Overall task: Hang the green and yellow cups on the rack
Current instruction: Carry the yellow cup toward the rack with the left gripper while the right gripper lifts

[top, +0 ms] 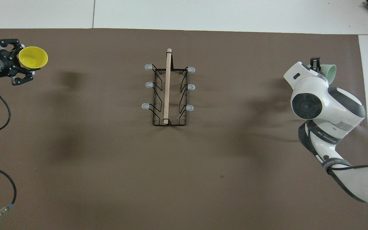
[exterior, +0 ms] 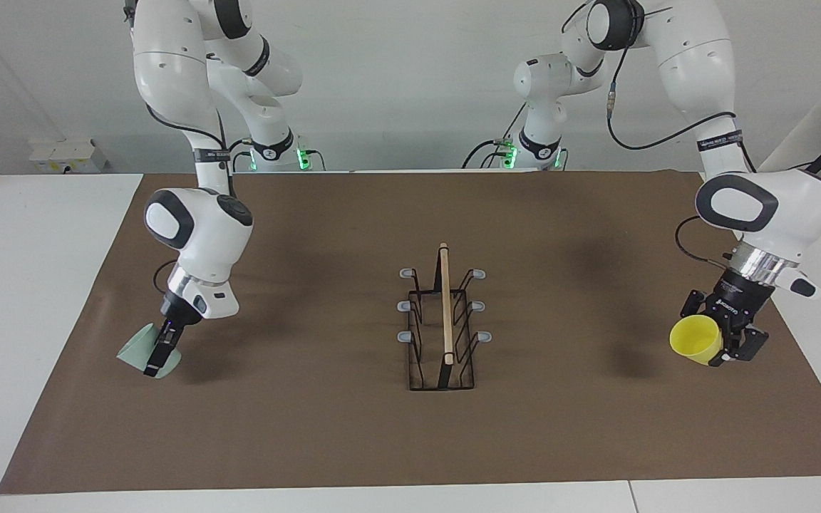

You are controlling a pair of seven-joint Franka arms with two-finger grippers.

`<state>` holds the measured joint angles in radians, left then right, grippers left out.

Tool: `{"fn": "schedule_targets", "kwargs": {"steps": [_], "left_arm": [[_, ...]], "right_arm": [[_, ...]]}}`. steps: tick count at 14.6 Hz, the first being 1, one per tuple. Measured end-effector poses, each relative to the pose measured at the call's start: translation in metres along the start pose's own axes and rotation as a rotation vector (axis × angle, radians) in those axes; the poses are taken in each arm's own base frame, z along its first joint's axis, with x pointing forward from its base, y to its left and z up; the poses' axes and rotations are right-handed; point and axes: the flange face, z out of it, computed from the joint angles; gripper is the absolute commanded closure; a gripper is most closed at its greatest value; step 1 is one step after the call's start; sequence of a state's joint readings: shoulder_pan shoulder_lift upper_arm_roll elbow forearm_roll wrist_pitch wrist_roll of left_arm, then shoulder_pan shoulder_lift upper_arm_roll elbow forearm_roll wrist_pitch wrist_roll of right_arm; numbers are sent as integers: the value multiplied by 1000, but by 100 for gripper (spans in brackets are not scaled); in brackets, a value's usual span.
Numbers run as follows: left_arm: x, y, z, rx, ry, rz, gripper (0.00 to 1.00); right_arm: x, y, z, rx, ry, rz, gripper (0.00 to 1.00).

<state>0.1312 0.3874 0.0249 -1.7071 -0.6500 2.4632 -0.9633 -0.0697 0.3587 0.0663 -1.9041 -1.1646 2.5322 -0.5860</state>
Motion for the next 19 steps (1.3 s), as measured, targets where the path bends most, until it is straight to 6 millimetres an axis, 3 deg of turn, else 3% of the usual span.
{"fn": "schedule_targets", "kwargs": {"steps": [3, 8, 12, 19], "left_arm": [[-34, 13, -27, -4, 33, 117, 100], [-114, 5, -53, 87, 103, 391, 100], [-176, -11, -51, 149, 145, 584, 100], [-266, -44, -25, 223, 332, 796, 100]], "right_arm": [[5, 22, -34, 129, 74, 200, 100], [-13, 71, -72, 286, 114, 425, 100], [-28, 101, -105, 428, 215, 605, 100], [-29, 133, -158, 522, 513, 851, 100]]}}
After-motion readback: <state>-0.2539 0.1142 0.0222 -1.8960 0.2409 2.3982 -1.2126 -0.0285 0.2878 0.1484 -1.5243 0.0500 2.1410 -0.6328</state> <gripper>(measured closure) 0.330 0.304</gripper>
